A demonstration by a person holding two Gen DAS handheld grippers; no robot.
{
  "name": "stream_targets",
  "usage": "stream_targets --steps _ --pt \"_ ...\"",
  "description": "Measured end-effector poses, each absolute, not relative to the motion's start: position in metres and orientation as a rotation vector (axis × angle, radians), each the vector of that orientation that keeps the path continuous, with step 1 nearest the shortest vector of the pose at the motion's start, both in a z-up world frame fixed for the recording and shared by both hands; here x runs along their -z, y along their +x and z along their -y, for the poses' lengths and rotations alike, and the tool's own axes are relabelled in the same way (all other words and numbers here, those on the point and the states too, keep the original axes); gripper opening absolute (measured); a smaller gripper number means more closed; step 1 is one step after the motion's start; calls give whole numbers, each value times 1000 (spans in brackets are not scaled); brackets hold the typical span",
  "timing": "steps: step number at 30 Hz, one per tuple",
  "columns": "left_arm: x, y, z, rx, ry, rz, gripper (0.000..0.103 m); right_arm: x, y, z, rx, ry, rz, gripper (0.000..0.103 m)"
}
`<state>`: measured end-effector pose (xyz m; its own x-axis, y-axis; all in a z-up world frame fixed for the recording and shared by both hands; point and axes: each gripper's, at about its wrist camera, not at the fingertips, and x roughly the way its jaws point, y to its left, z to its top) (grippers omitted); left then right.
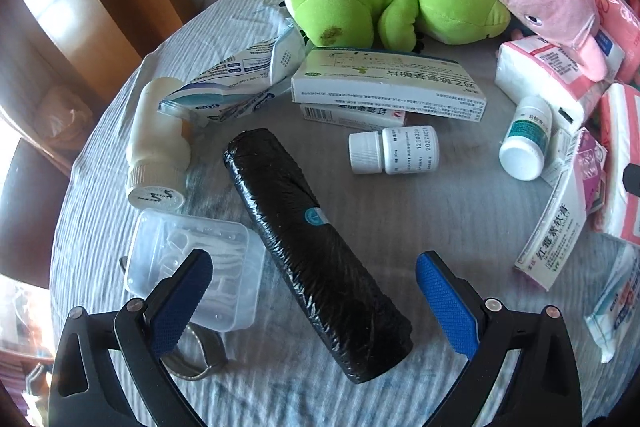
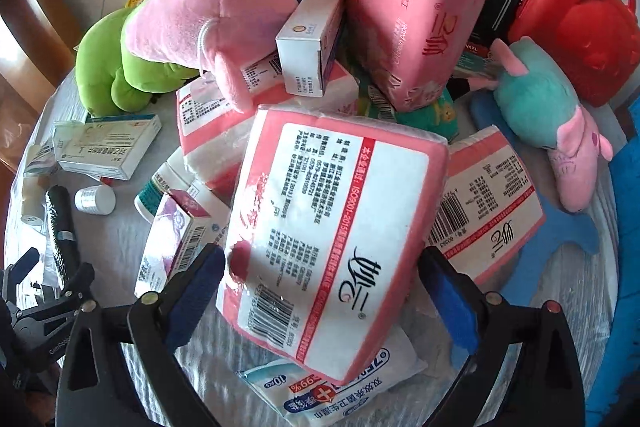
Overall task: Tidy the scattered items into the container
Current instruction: 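Grasp the black rolled bag with the left tool while the right tool grasps a pink tissue pack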
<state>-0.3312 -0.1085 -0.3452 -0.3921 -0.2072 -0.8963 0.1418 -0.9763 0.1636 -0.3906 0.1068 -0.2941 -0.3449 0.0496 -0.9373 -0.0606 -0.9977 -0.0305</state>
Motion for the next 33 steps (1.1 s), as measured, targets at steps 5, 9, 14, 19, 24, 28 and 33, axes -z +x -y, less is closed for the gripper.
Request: stream_targets --steps 5,9,14,19,24,28,33 --pt "343 -328 115 2496 1582 57 103 298 -396 -100 -2520 -1756 57 103" --pt "352 -331 117 2443 1580 178 103 302 -399 -94 -2491 -1781 129 103" --pt "354 -330 117 2450 1581 223 102 295 -390 -94 -2518 -1756 174 89" --pt "340 -326 98 2530 1542 304 42 289 -375 -95 -2555 -1763 172 80" --pt "341 -331 99 2486 1590 214 41 289 -361 -99 -2556 -1797 144 79" --pt "357 -326 112 2396 1644 33 83 289 -356 -100 -2557 -1805 150 79" --pt "359 -333 120 2395 1624 -85 80 290 -356 -97 -2558 -1808 166 79"
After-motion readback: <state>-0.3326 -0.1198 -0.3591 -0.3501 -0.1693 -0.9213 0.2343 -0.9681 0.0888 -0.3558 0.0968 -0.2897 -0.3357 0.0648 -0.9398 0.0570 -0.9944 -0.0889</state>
